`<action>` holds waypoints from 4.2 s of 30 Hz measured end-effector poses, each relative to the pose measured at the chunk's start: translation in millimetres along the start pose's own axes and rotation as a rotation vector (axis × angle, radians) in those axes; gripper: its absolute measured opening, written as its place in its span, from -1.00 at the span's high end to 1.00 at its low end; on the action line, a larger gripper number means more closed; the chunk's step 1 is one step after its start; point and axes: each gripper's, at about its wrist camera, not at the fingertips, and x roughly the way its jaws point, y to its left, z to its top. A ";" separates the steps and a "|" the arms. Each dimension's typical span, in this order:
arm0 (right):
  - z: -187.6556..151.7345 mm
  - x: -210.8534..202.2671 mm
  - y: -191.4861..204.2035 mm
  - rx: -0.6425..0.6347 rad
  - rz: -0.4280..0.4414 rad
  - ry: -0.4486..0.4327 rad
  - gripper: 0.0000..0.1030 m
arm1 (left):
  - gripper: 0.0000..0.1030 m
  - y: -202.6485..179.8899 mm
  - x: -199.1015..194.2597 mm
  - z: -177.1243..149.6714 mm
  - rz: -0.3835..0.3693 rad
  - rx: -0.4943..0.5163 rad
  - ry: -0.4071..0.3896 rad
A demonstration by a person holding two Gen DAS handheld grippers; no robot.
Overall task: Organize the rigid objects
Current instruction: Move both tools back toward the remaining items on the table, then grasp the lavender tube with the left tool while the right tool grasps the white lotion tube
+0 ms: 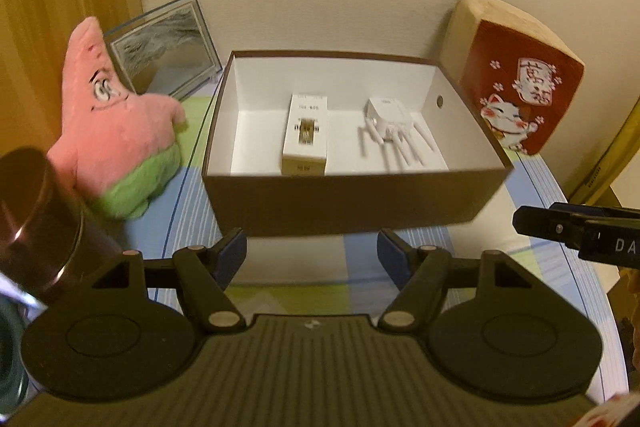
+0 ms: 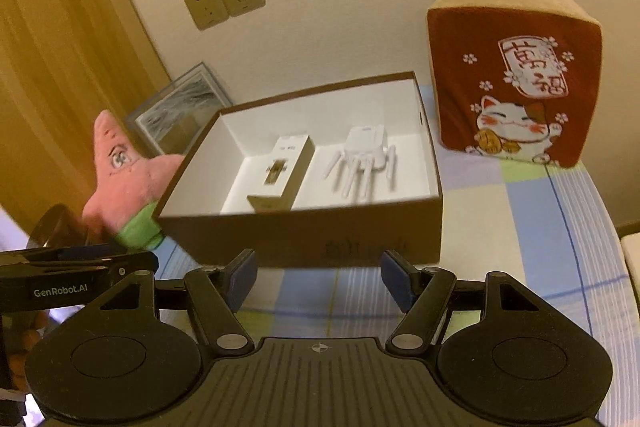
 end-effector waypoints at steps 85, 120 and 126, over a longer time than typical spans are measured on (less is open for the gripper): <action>-173.8 49.7 49.0 -0.235 -0.158 0.293 -0.01 | -0.34 -2.1 20.5 -166.8 0.035 -0.065 0.279; -172.7 36.2 29.3 -0.252 -0.179 0.240 0.02 | -0.13 27.9 37.4 -168.3 0.064 0.061 0.258; -173.1 36.9 28.7 -0.250 -0.193 0.228 0.02 | 0.12 22.5 41.8 -165.4 0.038 0.072 0.248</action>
